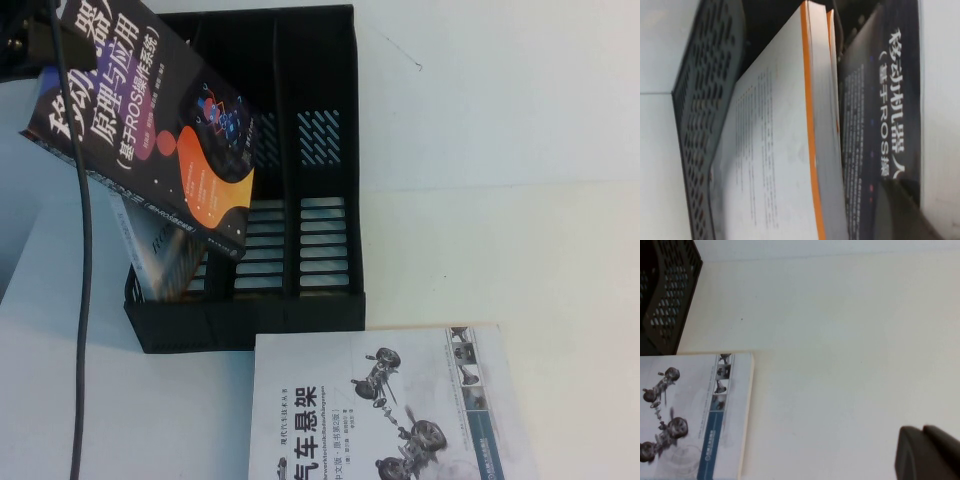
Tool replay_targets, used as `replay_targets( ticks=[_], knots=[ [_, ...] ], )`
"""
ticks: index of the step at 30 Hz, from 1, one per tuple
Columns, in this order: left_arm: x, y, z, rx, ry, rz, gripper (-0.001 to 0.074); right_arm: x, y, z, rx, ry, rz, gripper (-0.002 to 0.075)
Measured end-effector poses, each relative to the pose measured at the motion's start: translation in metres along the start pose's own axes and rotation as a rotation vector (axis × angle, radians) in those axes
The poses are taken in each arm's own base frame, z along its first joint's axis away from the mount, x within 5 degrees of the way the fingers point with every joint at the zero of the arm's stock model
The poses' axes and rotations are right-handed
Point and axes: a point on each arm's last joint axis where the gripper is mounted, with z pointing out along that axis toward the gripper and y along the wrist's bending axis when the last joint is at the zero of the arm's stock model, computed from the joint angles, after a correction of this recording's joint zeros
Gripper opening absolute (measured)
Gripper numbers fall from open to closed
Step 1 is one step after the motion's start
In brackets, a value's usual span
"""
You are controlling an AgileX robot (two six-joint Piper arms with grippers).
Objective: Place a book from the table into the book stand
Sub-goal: Place the book on the book shelf
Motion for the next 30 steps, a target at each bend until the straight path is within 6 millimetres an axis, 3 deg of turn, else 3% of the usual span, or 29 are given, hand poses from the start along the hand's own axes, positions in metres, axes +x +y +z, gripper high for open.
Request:
replay_targets(
  ticks=[7, 18, 30],
  knots=[
    [-0.003, 0.001, 0.004, 0.002, -0.032, -0.004, 0.0113, 0.000, 0.000, 0.000, 0.000, 0.000, 0.013, 0.0001],
    [0.003, -0.033, 0.029, -0.042, -0.039, 0.133, 0.0113, 0.000, 0.000, 0.000, -0.001, 0.001, 0.015, 0.0001],
    [0.011, -0.047, 0.043, -0.154, -0.008, 0.254, 0.0113, 0.000, 0.000, 0.000, -0.002, -0.001, 0.022, 0.0001]
  ],
)
